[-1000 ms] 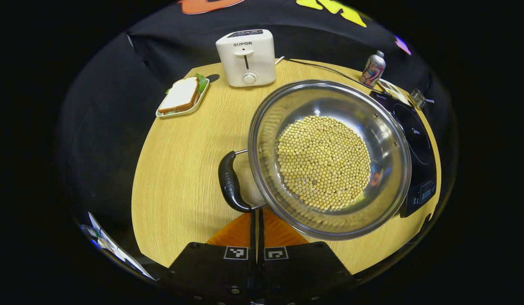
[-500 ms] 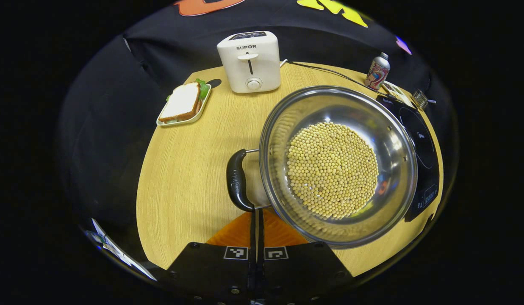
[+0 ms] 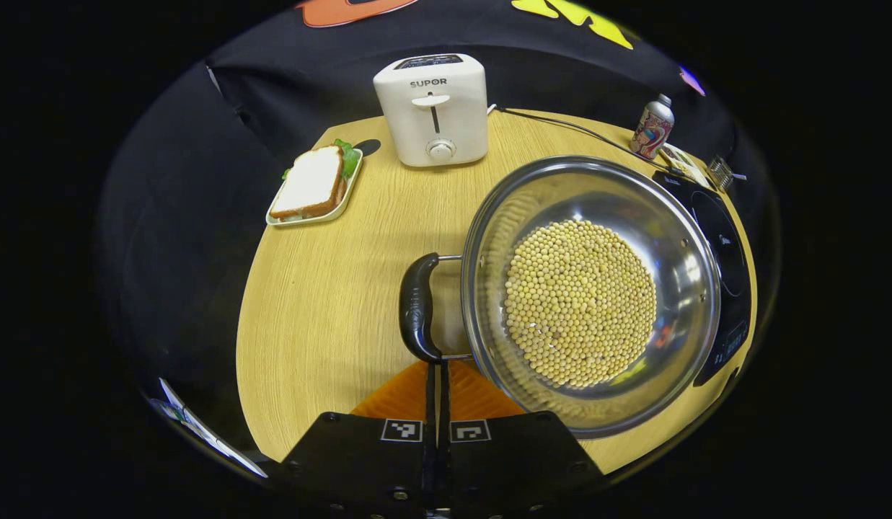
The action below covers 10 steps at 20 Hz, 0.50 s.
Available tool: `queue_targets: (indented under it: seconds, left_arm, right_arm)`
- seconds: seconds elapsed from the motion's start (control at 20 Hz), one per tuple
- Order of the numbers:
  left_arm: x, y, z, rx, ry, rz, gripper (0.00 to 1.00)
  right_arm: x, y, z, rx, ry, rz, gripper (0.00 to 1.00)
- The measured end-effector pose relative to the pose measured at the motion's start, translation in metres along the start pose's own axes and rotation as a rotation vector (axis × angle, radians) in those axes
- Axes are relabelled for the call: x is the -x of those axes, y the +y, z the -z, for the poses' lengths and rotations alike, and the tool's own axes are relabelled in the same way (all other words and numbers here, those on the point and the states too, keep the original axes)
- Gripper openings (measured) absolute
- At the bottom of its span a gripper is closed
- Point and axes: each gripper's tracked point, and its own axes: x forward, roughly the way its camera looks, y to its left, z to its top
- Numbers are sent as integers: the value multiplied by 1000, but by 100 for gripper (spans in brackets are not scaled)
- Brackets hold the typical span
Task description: First push the handle of the pot to place it horizontally, then grasp the pot with both hands and set it on the induction cooktop.
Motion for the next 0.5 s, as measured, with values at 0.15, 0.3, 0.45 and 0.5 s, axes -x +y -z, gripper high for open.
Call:
queue_targets:
  seconds: [0.15,0.3,0.45,0.5]
  left_arm:
    - [-2,3,-4,-6,-3,2,0]
    - [-2,1,-4,4,-9,6,0]
    - [5,1,-4,29,-40,9,0]
    - [9,1,-5,38,-59,9,0]
  right_arm:
    - [-2,5,2,4,7,-3,99]
    - [-1,12,4,5,8,-10,99]
    - [-5,17,7,1,10,-19,99]
    - [-7,20,8,1,11,-24,99]
